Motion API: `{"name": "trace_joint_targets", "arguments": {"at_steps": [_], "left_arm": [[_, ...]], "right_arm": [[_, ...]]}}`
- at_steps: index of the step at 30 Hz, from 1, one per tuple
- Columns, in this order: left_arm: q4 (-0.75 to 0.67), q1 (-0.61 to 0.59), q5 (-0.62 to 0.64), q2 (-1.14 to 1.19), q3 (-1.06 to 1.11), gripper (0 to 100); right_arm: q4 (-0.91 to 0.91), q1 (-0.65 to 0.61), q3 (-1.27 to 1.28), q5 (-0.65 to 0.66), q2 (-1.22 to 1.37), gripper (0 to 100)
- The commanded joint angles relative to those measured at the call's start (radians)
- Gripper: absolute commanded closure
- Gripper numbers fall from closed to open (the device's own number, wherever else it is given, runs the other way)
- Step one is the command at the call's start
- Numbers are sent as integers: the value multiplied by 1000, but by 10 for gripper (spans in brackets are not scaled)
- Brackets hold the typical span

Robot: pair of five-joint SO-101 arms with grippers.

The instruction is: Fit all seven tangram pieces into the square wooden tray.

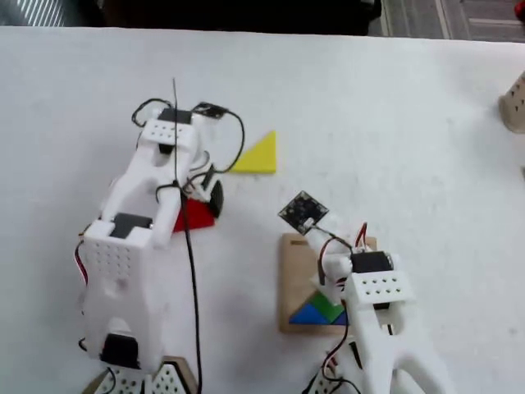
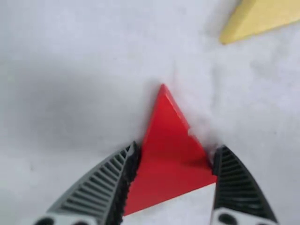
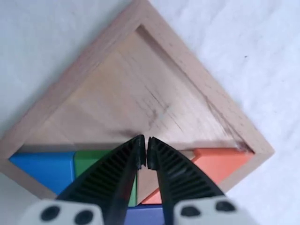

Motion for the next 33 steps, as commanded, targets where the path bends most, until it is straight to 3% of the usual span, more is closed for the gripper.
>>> {"name": "trace_joint_targets", "arguments": {"at_steps": [1,4,9,14,19,27,33], "left_arm": [[-11,35,-28,-53,6,736],[-11,31,-40,-77,-6,732],[-15,4,-173,-219,46,731],[-112,5,-186,-272,186,690],[-110,-8,-241,-269,201,680],[-110,-15,-216,-269,201,679],[-48,-54,-387,-271,196,656]], "right_arm": [[-18,-8,-2,14,-4,978],[-18,-8,-2,14,-4,978],[-18,-8,-2,14,-4,978],[-18,-8,-2,14,-4,978],[-18,-8,-2,14,-4,978],[-18,-8,-2,14,-4,978],[-18,-8,5,14,-4,978]]}}
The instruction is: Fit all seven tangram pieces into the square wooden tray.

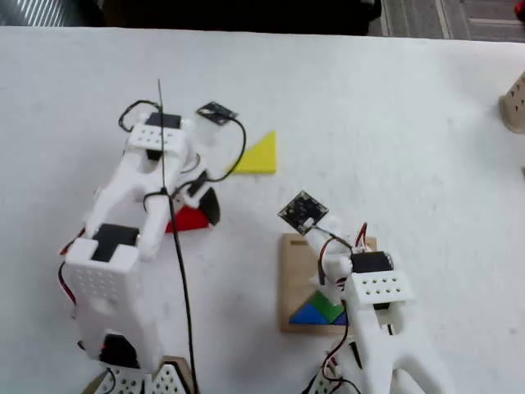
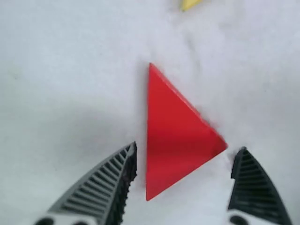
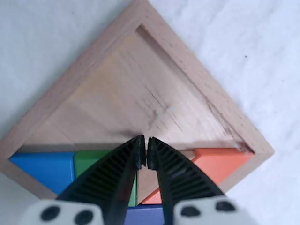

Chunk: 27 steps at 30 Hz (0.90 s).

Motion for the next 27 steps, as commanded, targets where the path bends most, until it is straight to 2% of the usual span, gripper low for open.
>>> {"name": "trace_joint_targets", "arguments": {"at_steps": [1,13,17,27], "left_arm": [[55,-31,-115,-68,-14,650],[23,4,-91,-64,-5,645],[0,5,-94,7,-17,646],[18,10,-87,41,-40,649]], "right_arm": [[-18,-8,5,14,-4,978],[-18,-8,5,14,-4,978],[-18,-8,5,14,-4,978],[-18,-8,5,14,-4,978]]}}
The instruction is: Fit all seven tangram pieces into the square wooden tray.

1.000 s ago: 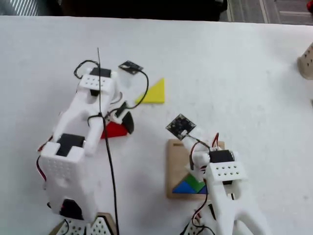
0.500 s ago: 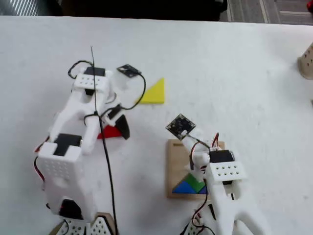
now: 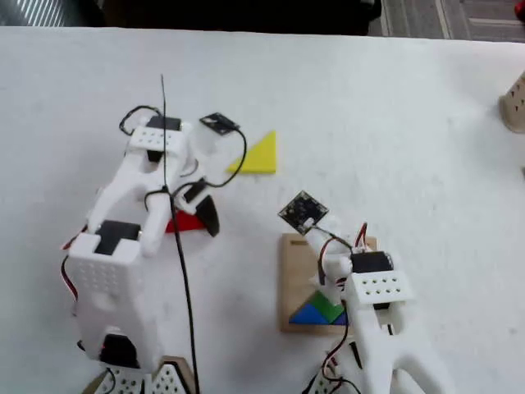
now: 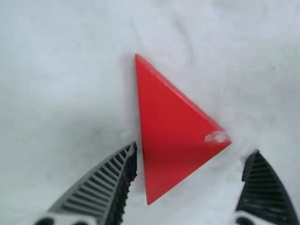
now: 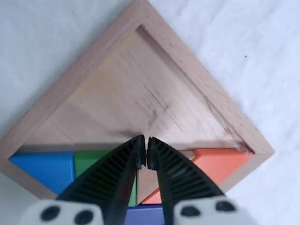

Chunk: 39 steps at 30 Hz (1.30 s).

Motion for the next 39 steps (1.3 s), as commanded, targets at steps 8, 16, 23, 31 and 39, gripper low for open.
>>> {"name": "trace_joint_targets", "arguments": {"at_steps": [8,16,23,31,39], "left_arm": [[-37,16,92,8,-32,673],[-83,16,133,33,-38,728],[-84,16,133,33,-38,732],[-84,15,135,22,-38,732],[-100,12,199,-104,17,728]], "right_arm": [[-18,-8,5,14,-4,978],[-18,-8,5,14,-4,978],[-18,-8,5,14,-4,978],[-18,-8,5,14,-4,978],[-18,-8,5,15,-4,978]]}}
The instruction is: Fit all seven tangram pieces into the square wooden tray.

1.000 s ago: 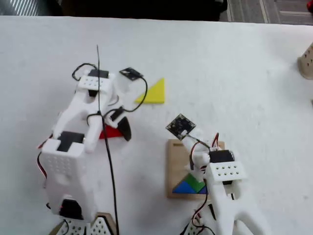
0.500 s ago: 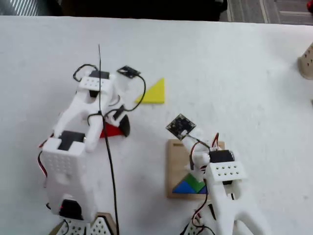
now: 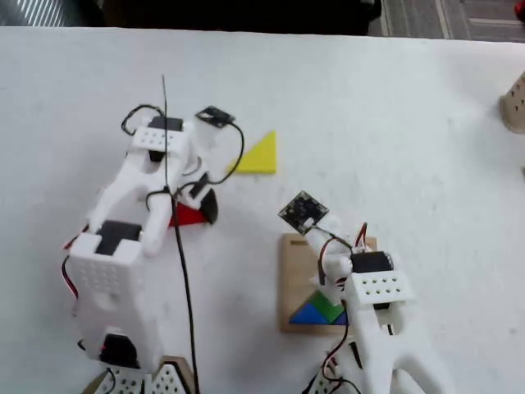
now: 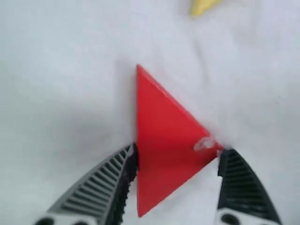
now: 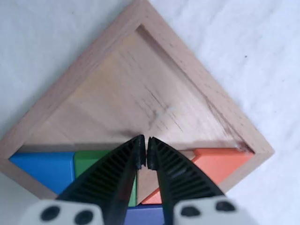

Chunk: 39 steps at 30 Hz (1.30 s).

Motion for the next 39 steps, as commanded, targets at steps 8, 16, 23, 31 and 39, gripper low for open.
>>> {"name": "trace_joint_targets", "arguments": {"at_steps": [8,16,23,31,39], "left_arm": [[-110,12,75,-206,132,728],[-110,51,77,-234,170,728],[-74,-54,89,-331,169,728],[-44,-193,244,-627,396,727],[-181,-519,247,-796,772,727]], "right_arm": [[-19,-8,6,49,-4,978],[-19,-8,6,48,-4,978],[-19,-8,6,48,-12,978],[-18,-8,-31,-94,-5,978],[160,-179,-290,-344,-4,977]]}}
